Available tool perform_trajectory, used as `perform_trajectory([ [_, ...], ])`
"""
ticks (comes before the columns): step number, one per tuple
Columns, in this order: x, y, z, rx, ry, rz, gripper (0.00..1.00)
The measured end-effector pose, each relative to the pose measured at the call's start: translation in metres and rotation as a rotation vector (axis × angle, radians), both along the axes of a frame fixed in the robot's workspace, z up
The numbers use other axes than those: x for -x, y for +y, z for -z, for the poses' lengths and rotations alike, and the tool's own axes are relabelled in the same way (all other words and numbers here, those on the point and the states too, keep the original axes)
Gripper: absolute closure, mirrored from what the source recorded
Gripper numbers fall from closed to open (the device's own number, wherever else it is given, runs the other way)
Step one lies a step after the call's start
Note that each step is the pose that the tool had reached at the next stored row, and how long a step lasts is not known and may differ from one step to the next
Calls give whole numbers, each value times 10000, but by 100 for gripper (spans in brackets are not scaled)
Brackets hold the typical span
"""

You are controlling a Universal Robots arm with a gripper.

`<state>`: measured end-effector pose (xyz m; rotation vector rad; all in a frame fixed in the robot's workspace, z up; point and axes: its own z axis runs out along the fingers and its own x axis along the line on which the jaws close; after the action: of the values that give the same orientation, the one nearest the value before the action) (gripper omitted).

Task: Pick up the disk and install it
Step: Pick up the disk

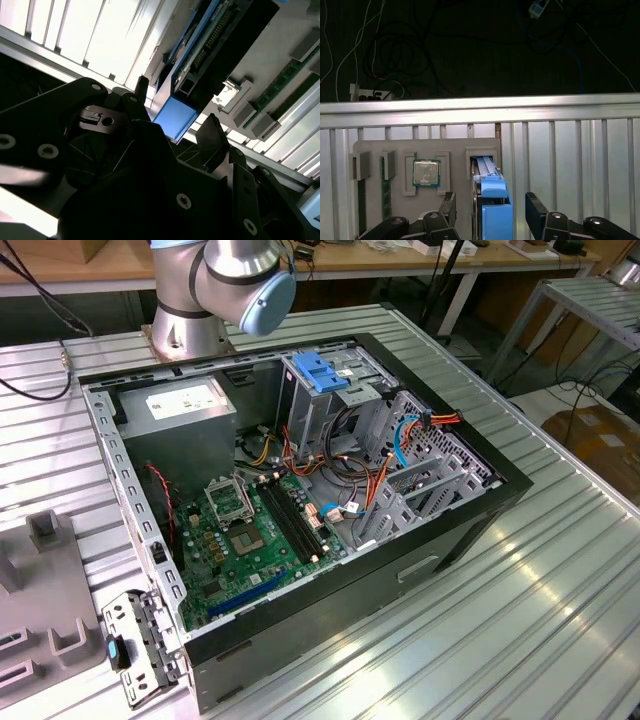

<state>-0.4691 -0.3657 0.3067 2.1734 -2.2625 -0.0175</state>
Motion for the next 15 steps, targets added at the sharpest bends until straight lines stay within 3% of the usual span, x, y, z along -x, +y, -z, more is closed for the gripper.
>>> perform_trajectory([
  [7,-1,-2,87,-15,41,15,34],
  [9,-4,-3,90,19,42,15,35],
  [11,-3,-3,90,20,44,16,49],
  [15,-4,7,90,21,42,-5,49],
])
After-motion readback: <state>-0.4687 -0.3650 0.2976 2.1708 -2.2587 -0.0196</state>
